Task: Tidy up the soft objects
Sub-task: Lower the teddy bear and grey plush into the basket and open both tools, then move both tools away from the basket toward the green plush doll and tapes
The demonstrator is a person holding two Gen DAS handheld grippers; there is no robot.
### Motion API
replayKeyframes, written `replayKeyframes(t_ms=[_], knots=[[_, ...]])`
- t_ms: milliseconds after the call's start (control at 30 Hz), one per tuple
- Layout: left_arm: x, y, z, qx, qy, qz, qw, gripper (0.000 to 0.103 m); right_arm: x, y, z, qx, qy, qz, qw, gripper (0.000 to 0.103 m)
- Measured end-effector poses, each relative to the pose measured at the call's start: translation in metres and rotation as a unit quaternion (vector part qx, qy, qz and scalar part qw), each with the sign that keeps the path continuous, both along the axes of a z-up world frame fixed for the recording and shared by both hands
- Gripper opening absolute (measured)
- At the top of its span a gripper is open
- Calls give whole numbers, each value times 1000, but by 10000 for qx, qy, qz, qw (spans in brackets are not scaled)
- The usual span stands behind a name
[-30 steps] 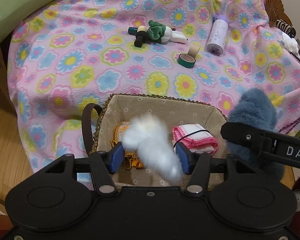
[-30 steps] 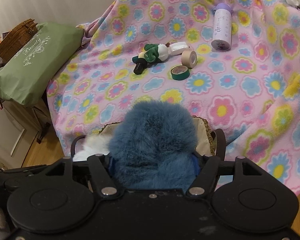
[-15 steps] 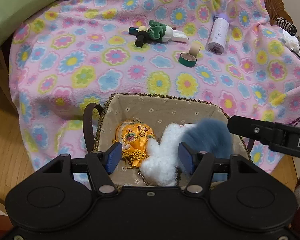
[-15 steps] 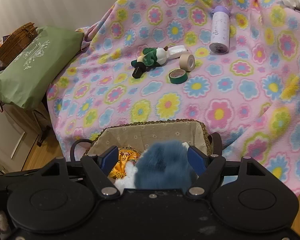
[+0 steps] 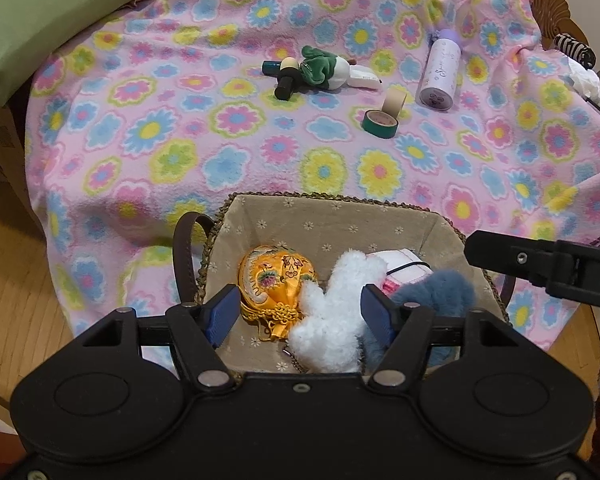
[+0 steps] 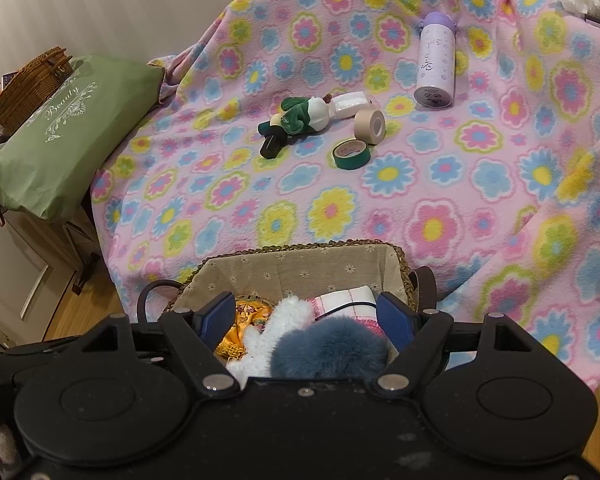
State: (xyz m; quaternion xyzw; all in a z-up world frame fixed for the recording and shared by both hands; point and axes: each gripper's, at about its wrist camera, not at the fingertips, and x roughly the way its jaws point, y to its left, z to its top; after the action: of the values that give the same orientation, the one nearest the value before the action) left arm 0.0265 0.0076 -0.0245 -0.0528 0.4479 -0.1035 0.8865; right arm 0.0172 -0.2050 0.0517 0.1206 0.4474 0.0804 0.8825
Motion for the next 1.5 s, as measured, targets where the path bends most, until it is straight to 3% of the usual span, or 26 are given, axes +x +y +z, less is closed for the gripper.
replayKeyframes(t_ms=[533, 633, 1167, 1300, 1500], knots=[[-2, -2, 1, 259, -126, 113, 9995, 64, -1, 3, -2, -167, 68, 66, 9998, 81], [-2, -2, 1, 281, -160, 126, 9994, 75, -1, 3, -2, -181, 90, 80, 9998, 81], [-3, -1, 2, 408, -236, 195, 9987, 75, -1, 1, -3, -329, 102, 153, 9993, 85], [-4, -2, 3, 464, -286, 203, 9983, 86, -1, -2, -4, -390, 116, 169, 9990, 87], [-3, -4, 6, 652, -473, 188, 9966, 87, 0, -5, -3, -568, 108, 325, 9978, 88]])
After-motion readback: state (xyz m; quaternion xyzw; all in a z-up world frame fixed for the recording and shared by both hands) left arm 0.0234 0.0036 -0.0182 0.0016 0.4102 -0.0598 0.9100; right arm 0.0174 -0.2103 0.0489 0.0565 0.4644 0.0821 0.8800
